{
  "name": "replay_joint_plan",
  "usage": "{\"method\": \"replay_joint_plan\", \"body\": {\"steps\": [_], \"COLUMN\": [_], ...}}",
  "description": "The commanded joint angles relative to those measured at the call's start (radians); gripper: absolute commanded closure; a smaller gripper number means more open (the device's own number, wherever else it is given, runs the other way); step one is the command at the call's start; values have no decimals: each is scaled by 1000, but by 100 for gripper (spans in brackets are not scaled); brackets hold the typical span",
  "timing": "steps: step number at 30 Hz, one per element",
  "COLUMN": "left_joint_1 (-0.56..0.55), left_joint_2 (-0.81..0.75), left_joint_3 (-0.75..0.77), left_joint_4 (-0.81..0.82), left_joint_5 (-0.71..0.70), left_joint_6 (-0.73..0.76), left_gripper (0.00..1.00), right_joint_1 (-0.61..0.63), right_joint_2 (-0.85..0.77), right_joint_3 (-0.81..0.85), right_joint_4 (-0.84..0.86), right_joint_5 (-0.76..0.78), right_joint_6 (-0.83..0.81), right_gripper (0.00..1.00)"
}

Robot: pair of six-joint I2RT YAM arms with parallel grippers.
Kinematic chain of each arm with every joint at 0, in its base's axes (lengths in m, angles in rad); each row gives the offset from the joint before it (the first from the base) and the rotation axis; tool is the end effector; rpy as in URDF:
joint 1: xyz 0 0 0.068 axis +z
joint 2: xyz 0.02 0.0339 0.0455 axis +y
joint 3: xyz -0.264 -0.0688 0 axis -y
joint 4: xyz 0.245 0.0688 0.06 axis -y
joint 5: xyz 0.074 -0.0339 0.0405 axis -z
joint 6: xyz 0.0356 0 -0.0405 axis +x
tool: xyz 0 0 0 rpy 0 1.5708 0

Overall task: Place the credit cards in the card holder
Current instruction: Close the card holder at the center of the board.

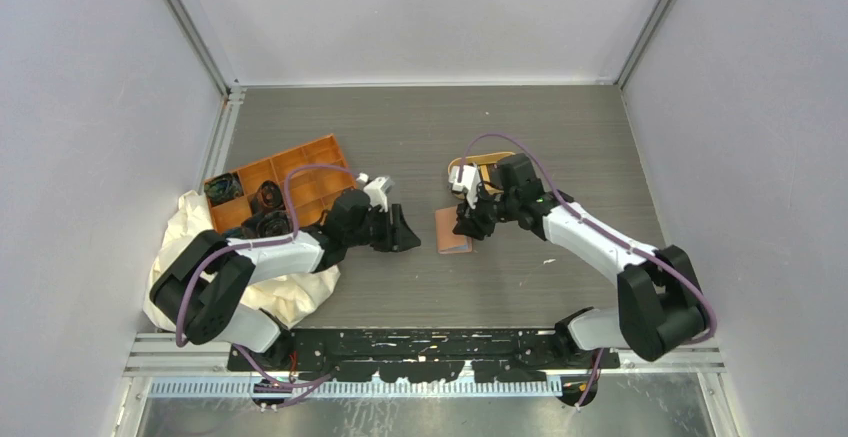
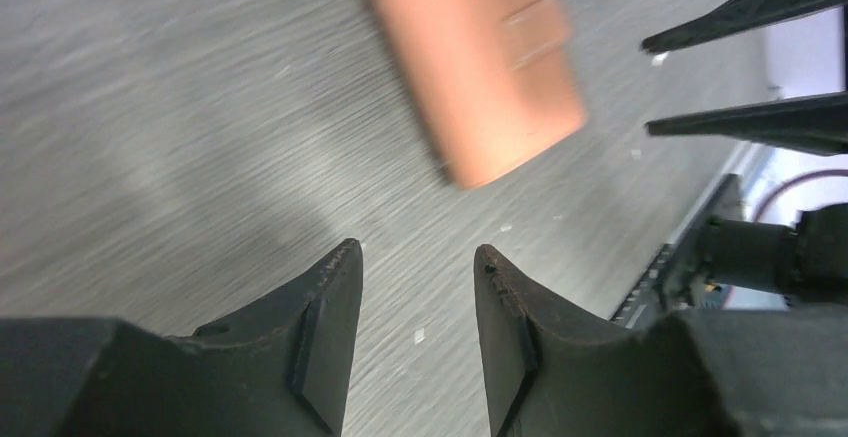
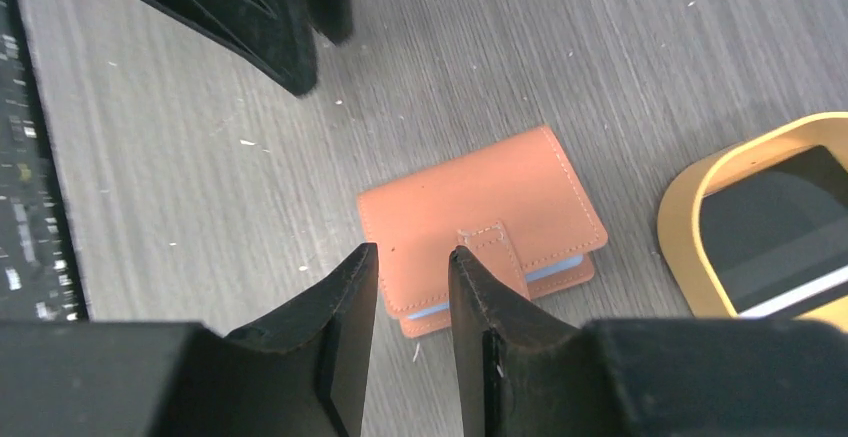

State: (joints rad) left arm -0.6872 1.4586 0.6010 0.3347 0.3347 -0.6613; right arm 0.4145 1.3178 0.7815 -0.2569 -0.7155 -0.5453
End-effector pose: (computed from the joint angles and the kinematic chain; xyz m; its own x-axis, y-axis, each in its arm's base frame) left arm 0.2163 -0.1926 0.1761 -0.8078 -0.0875 -0.5830 0.4094 0.6283 -0.6615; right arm 0.2340 0.1285 0.2236 -0.1815 -0.5076 -0.8423 -0.9584 0.2833 0.0358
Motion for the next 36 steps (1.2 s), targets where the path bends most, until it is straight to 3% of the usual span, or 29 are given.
{"method": "replay_joint_plan", "body": {"steps": [1,10,24,36], "left_joint_1": [26,44,58,7], "left_joint_2": [-101,-46,373,459], "left_joint_3": [-72,-75,-31,14], "left_joint_4": [103,180,628,524], "left_joint_5": [-95,-52,32,-48], "left_joint_6": [-10,-71,-375,-390], "left_gripper": [54,34,29,33], "right_joint_1": [72,89,38,32], "right_joint_2": [90,196,288,320], "right_joint_3": [37,75,140,181], "right_joint_4": [92,-42,-198,-258], "right_joint_5": [196,350,345,309], "right_joint_6": [-47,-174,-228,-213], "right_gripper": [62,67,73,73]}}
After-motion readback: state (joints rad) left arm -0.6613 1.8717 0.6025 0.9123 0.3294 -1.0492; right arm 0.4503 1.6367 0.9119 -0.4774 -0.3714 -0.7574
